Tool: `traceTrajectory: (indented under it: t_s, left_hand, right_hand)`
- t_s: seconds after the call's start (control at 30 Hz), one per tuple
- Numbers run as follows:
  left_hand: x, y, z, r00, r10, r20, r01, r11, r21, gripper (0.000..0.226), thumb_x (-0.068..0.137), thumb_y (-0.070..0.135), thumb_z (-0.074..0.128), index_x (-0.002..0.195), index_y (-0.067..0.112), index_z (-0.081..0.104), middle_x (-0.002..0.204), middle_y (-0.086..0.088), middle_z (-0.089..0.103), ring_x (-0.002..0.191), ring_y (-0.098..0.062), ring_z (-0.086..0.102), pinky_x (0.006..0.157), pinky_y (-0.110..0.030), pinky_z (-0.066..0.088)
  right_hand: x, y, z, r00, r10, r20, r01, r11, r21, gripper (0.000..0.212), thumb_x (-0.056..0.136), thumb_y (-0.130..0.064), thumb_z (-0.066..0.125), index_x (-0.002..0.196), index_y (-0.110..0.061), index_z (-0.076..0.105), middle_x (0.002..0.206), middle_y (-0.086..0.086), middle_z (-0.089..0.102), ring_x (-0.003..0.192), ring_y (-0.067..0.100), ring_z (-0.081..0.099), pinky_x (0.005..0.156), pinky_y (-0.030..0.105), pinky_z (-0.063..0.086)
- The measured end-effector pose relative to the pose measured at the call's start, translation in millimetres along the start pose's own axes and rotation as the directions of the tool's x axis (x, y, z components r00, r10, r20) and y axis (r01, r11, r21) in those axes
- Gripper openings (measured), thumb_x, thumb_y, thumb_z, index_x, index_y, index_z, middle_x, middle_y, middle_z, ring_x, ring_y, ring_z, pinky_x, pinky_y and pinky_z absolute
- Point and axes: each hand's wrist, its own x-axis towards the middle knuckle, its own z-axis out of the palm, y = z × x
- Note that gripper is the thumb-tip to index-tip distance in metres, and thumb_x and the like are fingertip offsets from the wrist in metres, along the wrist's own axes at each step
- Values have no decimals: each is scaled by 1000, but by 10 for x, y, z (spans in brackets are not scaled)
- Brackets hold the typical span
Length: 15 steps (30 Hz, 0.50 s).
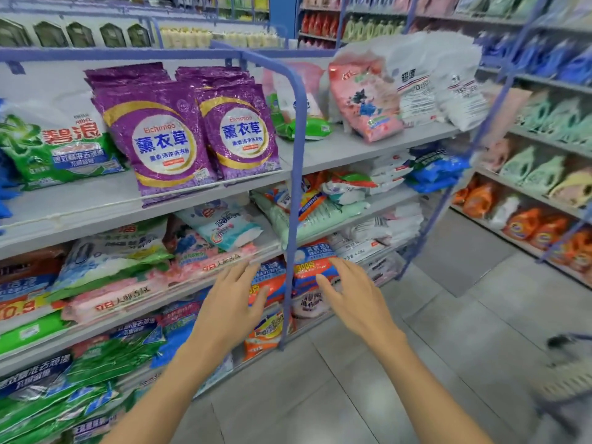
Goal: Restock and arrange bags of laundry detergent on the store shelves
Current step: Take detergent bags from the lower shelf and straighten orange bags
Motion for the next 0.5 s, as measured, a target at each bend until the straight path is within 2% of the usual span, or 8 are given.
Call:
traceTrajectory:
  t_s: [0.27,0.37,0.5]
  left_hand:
    - [574,848,562,1000,-6,9,6,1000,-14,54,102,40,54,149,15,47,150,-1,48,142,-21,39,117,-36,33]
    - [787,1116,767,1000,-27,11,27,999,-18,55,101,45,52,148,16,48,148,0,50,140,-21,41,116,-39,37]
    - [997,1491,1004,998,-61,24,62,997,-41,54,102,43,52,150,18,46,152,2,46,144,-21,36,118,-40,35]
  right_hand:
    - [412,987,-514,1000,2,-3,-2,1000,-4,57,105,-52,43,152,-20,42,155,-2,45,143,16,37,113,35,35]
    - [554,1324,-656,1000,-14,5,14,1000,8,53,105,-50,44,149,-21,45,151,-3,48,140,15,39,108,32,36]
    - [719,1731,-796,1000,-12,25,11,1000,23,55,104,-52,45,150,-21,44,152,-3,48,141,14,39,109,33,37]
